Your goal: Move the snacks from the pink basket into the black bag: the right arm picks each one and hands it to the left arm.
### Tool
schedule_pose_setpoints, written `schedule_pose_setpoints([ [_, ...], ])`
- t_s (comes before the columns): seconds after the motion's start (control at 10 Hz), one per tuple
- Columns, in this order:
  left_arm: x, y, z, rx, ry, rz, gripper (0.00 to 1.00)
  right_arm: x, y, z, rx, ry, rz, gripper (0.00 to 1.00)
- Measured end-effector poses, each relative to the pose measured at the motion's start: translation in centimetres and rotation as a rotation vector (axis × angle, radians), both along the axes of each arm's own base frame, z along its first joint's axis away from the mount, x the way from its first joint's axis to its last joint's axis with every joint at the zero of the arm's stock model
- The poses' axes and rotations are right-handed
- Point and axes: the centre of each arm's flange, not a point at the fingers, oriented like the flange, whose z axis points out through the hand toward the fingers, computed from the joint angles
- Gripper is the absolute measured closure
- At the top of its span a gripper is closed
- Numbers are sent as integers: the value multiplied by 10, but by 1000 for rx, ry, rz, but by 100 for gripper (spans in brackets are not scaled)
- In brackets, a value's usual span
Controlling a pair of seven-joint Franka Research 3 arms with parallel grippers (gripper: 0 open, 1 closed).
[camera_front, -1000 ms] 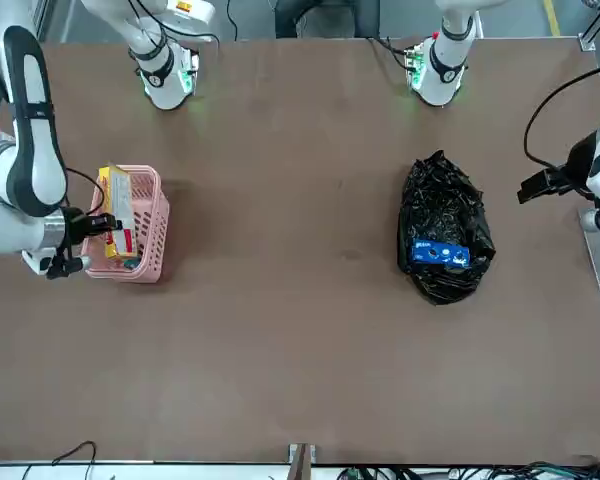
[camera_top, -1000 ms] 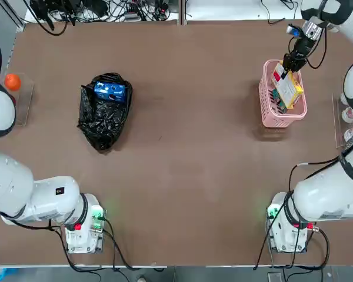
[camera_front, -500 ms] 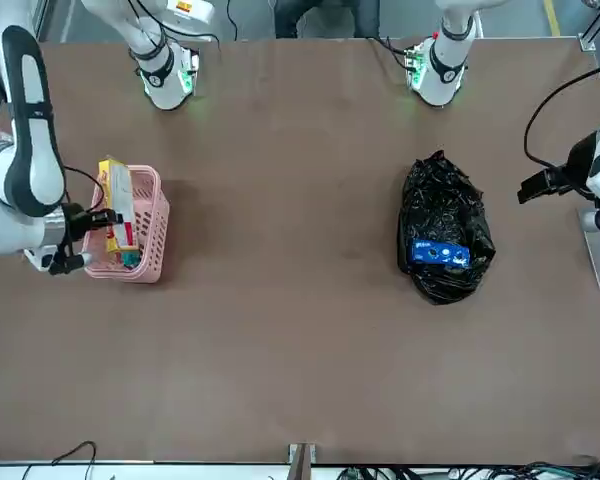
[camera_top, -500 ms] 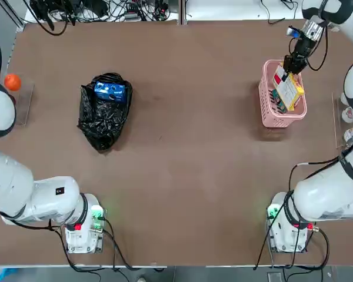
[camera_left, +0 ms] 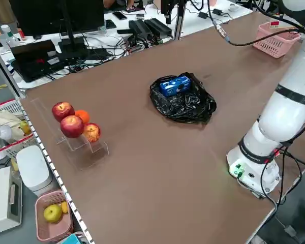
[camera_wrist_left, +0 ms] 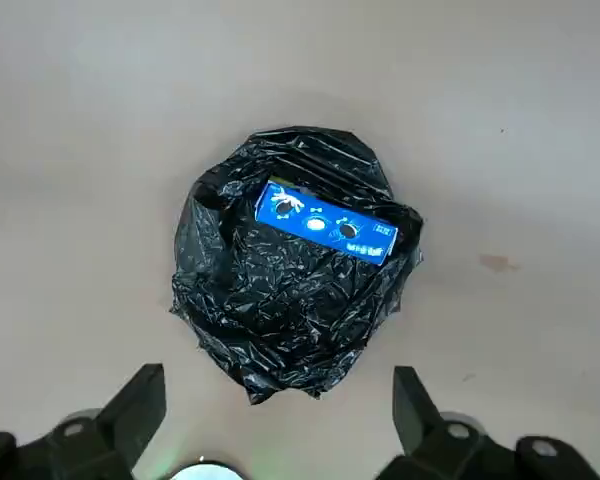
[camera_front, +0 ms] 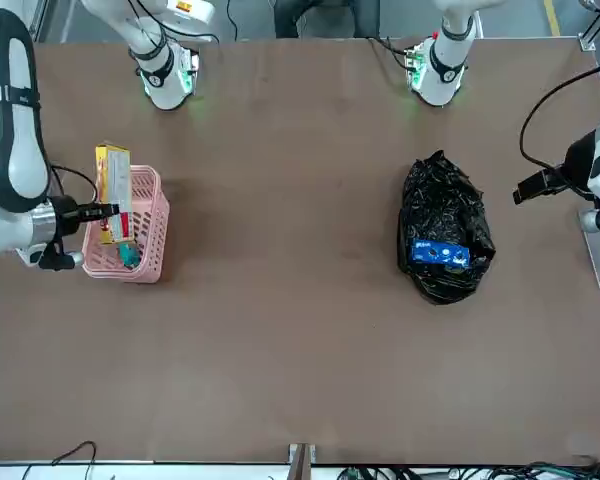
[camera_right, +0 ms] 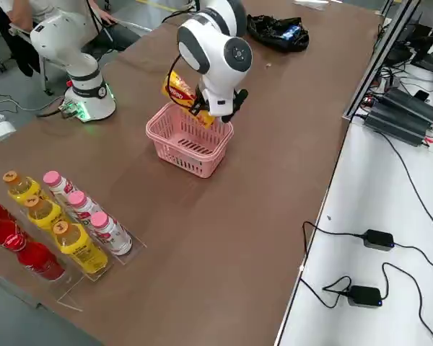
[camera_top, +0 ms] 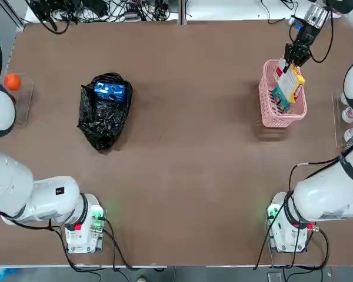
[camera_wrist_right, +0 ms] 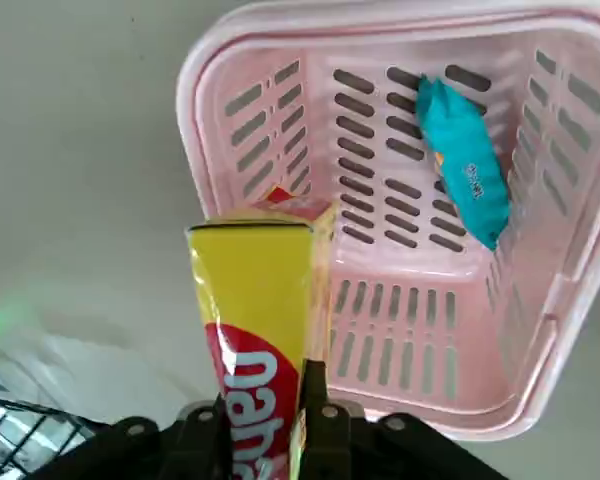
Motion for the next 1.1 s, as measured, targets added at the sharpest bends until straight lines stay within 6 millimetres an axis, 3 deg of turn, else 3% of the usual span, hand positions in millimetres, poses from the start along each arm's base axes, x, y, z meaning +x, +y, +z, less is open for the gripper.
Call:
schedule_pose_setpoints([
  [0.2,3,-4,-7,-43,18,26,0,2,21,4,21,41,-87,73],
  [0.5,15,-20,-35,-159,89,117,0,9,77,14,39,98,-212,73],
  [0.8,24,-40,-44,-296,148,291,0,12,124,23,51,152,-323,73],
  [1.1,27,-75,-53,-301,188,354,0,18,165,30,56,186,-454,73],
])
